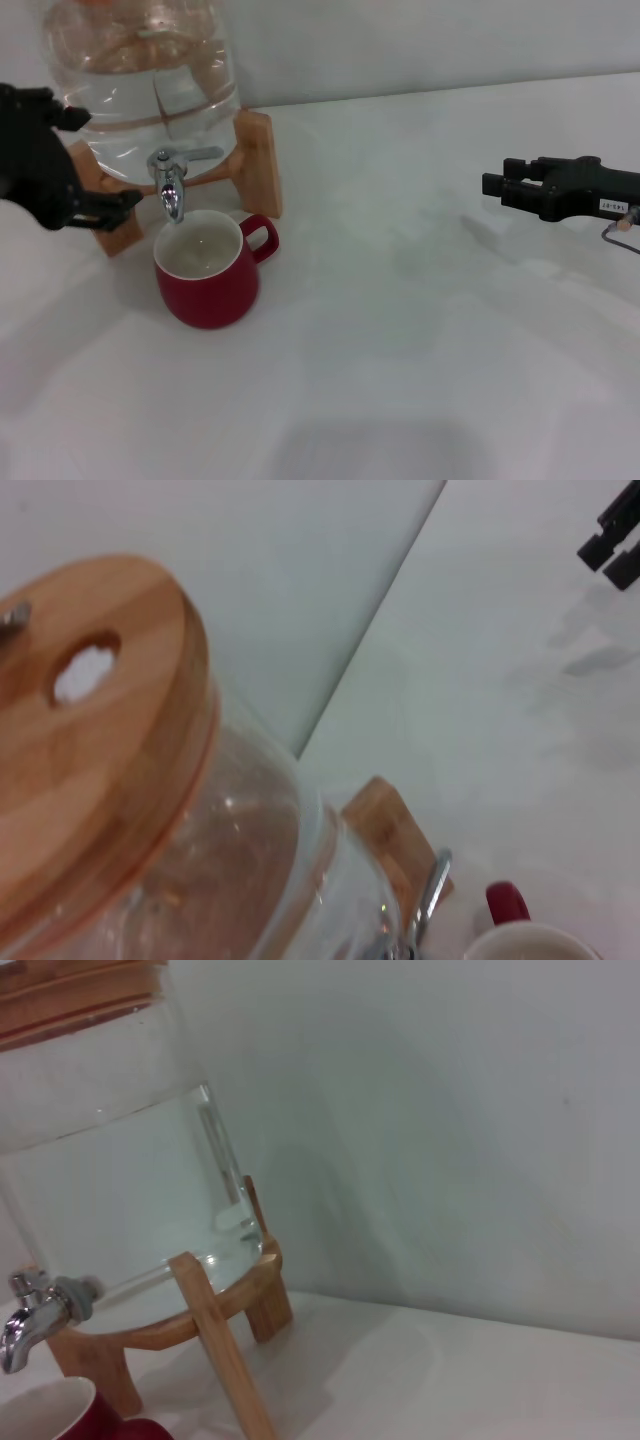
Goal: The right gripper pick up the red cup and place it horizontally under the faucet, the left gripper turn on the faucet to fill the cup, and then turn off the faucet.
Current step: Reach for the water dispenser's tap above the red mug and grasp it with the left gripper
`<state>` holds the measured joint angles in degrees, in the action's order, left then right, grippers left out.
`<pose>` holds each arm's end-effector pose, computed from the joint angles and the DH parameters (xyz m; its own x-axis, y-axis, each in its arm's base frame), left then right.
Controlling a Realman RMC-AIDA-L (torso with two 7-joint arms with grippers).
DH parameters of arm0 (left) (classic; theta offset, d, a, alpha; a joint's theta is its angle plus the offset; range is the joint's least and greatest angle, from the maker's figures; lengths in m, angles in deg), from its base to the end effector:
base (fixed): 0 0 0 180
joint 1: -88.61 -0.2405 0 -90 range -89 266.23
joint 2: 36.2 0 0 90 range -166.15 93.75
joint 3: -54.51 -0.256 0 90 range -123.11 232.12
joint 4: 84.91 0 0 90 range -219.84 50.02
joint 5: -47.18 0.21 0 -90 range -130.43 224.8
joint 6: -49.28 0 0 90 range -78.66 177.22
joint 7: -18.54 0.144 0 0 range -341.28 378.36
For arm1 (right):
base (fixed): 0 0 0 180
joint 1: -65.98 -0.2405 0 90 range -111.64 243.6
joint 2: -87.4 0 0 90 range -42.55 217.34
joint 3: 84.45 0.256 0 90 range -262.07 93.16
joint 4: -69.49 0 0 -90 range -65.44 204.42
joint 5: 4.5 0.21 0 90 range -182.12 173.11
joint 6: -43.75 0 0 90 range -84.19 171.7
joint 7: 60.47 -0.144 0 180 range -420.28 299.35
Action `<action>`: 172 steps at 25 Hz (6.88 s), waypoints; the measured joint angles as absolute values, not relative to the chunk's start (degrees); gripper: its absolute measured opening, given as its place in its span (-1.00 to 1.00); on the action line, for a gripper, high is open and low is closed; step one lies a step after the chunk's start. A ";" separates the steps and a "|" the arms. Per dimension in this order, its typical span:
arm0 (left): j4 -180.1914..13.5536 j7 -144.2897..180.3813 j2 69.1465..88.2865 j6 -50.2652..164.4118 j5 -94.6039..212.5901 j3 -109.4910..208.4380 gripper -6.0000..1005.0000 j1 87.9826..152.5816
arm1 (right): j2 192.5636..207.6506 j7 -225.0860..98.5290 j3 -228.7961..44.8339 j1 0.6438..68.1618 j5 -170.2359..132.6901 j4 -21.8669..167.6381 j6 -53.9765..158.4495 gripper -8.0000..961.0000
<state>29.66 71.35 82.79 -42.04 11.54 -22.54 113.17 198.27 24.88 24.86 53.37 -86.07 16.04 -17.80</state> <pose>-0.1036 0.3216 0.0814 0.9809 0.1004 -0.1666 -0.0152 -0.8143 -0.5802 0.2996 0.3366 0.0576 0.6640 -0.4089 -0.6260 -0.7129 -0.5989 -0.3649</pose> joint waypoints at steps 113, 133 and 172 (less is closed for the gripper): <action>4.87 75.31 83.15 -28.02 14.72 -33.91 0.75 125.83 | 197.87 24.35 24.74 52.27 -86.06 19.75 -16.89 -0.08; 4.85 75.15 83.03 -33.35 12.52 -30.88 0.75 127.46 | 197.63 24.34 24.55 52.02 -86.06 20.28 -16.94 -0.08; 7.33 74.29 83.16 -37.23 11.63 -29.83 0.75 127.41 | 197.61 24.34 24.79 52.08 -86.07 20.36 -17.42 -0.08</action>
<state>7.33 74.29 83.16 -37.23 11.63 -29.83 127.41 197.61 24.34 24.79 52.08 -86.07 20.36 -17.42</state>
